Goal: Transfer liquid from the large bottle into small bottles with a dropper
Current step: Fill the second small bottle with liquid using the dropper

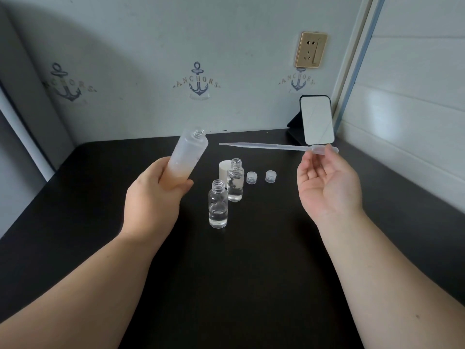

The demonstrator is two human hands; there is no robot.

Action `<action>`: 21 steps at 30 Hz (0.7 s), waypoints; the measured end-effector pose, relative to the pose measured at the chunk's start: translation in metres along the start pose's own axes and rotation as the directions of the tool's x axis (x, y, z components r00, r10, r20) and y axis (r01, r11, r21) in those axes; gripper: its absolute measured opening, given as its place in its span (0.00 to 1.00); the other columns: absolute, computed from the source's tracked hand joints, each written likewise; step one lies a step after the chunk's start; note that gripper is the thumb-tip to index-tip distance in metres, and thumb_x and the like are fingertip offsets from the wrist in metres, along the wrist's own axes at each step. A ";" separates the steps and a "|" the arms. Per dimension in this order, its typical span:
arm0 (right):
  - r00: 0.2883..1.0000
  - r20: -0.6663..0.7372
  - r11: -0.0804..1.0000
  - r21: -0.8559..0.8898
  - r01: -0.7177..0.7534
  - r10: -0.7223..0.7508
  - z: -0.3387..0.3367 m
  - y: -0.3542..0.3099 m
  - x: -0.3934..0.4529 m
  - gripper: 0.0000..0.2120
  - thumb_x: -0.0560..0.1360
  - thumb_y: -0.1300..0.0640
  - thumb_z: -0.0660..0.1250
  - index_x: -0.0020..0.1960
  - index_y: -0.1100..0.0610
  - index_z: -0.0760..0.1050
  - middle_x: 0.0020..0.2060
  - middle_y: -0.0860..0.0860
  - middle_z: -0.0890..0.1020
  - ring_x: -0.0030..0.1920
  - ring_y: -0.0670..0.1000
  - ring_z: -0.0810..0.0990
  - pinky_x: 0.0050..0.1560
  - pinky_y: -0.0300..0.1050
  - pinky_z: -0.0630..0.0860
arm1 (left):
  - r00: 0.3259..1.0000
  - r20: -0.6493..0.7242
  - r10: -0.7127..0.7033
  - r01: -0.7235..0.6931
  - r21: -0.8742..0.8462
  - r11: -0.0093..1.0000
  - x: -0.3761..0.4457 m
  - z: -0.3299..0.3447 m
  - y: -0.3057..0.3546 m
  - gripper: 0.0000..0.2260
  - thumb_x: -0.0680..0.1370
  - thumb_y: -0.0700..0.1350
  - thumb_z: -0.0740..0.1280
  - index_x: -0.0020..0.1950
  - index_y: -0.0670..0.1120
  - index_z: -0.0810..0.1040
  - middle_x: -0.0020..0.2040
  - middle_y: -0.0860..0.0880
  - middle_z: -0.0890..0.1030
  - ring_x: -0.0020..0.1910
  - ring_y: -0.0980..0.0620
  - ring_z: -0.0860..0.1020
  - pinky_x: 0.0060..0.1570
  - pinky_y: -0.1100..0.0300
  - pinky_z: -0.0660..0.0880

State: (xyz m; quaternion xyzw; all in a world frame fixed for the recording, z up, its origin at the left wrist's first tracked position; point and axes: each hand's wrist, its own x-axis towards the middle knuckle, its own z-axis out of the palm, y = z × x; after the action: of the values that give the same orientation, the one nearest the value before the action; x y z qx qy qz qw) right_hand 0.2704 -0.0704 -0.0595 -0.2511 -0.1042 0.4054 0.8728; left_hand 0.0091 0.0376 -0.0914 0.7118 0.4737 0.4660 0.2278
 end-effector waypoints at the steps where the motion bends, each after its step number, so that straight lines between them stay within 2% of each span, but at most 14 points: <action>1: 1.000 0.005 1.000 0.002 -0.004 0.004 0.000 0.000 0.000 0.15 0.78 0.62 0.69 0.33 0.60 0.85 0.38 0.52 0.85 0.40 0.51 0.84 0.41 0.41 0.79 | 1.000 0.003 -0.018 0.018 -0.016 1.000 -0.001 0.000 0.000 0.12 0.75 0.52 0.74 0.53 0.64 0.74 0.48 0.69 0.77 0.47 0.68 0.75 0.40 0.62 0.70; 6: 0.999 0.023 0.999 0.013 -0.033 0.032 0.000 0.000 0.001 0.10 0.77 0.62 0.70 0.37 0.62 0.83 0.36 0.53 0.83 0.36 0.50 0.82 0.39 0.40 0.78 | 0.997 0.031 -0.070 0.071 -0.030 0.997 0.000 0.003 0.000 0.15 0.74 0.54 0.75 0.55 0.65 0.73 0.46 0.63 0.80 0.45 0.64 0.79 0.40 0.64 0.71; 9: 0.999 0.013 0.999 -0.002 -0.032 0.032 0.000 0.001 0.002 0.09 0.77 0.62 0.70 0.39 0.62 0.83 0.37 0.53 0.84 0.35 0.50 0.81 0.38 0.40 0.78 | 0.997 0.045 -0.069 0.071 -0.030 0.997 -0.001 0.004 0.001 0.15 0.75 0.53 0.75 0.52 0.66 0.71 0.45 0.63 0.79 0.44 0.75 0.75 0.38 0.68 0.69; 12: 1.000 0.013 0.999 -0.022 -0.028 0.028 0.000 0.002 0.002 0.09 0.76 0.61 0.71 0.38 0.62 0.83 0.37 0.53 0.83 0.34 0.50 0.80 0.37 0.40 0.77 | 0.995 0.053 -0.084 0.085 -0.028 0.996 -0.002 0.004 0.003 0.16 0.75 0.54 0.75 0.55 0.64 0.71 0.45 0.64 0.79 0.44 0.78 0.74 0.38 0.70 0.68; 14: 1.000 0.024 0.999 -0.048 -0.017 0.018 0.000 0.001 0.002 0.10 0.76 0.61 0.70 0.37 0.61 0.82 0.37 0.52 0.83 0.33 0.49 0.80 0.36 0.40 0.76 | 0.993 0.062 -0.095 0.097 -0.030 0.995 -0.001 0.004 0.003 0.17 0.74 0.55 0.75 0.57 0.62 0.71 0.45 0.66 0.78 0.45 0.76 0.75 0.39 0.70 0.68; 17: 0.999 0.038 0.997 -0.077 -0.007 0.010 0.001 0.001 0.002 0.11 0.77 0.60 0.70 0.36 0.61 0.82 0.36 0.52 0.83 0.33 0.49 0.79 0.36 0.39 0.75 | 0.992 0.077 -0.102 0.105 -0.035 0.994 0.000 0.004 0.003 0.20 0.74 0.55 0.75 0.62 0.59 0.73 0.47 0.66 0.77 0.45 0.67 0.77 0.40 0.69 0.68; 21: 0.999 0.044 0.997 -0.083 -0.006 0.010 0.000 0.001 0.001 0.11 0.77 0.60 0.70 0.37 0.61 0.83 0.36 0.52 0.83 0.33 0.49 0.80 0.36 0.39 0.75 | 0.988 0.104 -0.114 0.121 -0.057 0.991 0.000 0.004 0.004 0.22 0.74 0.56 0.75 0.65 0.56 0.73 0.47 0.67 0.76 0.45 0.68 0.76 0.39 0.70 0.68</action>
State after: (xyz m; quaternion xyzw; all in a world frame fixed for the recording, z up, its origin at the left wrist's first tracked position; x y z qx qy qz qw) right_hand 0.2705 -0.0688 -0.0598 -0.2784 -0.1393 0.4098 0.8574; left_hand 0.0147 0.0363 -0.0902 0.6975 0.4878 0.4302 0.3009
